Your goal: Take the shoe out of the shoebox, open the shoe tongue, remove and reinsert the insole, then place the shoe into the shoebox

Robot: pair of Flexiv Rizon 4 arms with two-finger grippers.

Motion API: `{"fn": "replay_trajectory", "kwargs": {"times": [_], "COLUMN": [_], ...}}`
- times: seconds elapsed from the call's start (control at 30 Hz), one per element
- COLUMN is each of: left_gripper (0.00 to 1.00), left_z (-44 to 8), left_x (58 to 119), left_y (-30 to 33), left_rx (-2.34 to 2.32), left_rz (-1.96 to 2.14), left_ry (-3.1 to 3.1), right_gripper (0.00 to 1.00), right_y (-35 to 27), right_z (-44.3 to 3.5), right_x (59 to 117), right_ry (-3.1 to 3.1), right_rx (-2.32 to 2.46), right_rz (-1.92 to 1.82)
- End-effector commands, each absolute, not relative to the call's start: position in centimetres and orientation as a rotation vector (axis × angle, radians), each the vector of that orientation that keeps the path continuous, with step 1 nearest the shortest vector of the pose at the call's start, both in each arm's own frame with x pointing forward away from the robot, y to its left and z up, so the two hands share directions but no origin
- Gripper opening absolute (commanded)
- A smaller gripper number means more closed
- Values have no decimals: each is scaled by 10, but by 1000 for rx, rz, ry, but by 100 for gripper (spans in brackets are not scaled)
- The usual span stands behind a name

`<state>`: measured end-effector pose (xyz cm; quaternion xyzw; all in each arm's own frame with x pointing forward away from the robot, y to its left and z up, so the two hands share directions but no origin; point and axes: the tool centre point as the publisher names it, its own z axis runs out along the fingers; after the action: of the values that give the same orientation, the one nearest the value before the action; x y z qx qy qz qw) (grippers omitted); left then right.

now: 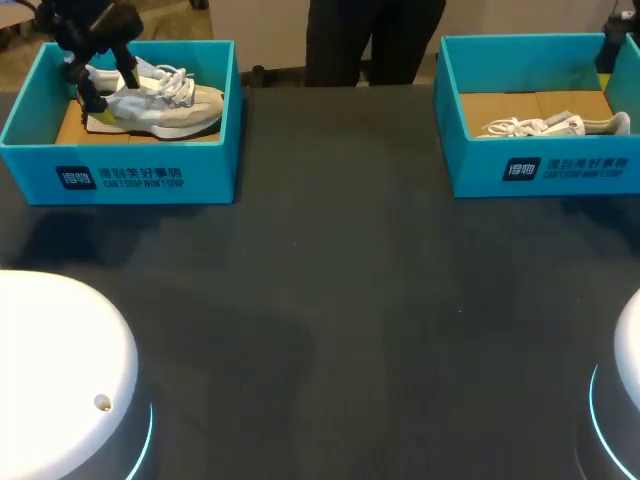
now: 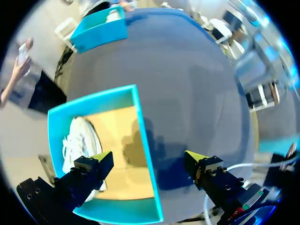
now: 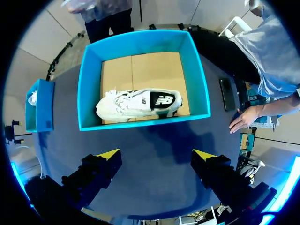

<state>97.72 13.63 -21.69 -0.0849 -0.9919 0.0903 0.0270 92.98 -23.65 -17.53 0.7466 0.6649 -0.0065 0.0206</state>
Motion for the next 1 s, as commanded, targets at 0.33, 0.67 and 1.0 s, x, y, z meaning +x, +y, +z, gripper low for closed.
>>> {"fn": "replay_trajectory", "kwargs": {"times": [0.33,0.67,1.0], "left_gripper": [100,100,100], "left_z": [-219,-217,-219], "left_x": [1001,1012,1050], "left_y": [158,182,229], "left_rx": [429,344,-359], "left_rz": [75,121,49], "left_ry": [-3055,-3096,-3106], "right_gripper": [100,100,100], "right_y": [-236,-236,-236], "right_z": [-175,-175,-175], "right_x": [929,929,929], "right_ry": [2060,2060,2060], "right_rx": [2315,2315,2315], "right_rz": [-20,-20,-20]}}
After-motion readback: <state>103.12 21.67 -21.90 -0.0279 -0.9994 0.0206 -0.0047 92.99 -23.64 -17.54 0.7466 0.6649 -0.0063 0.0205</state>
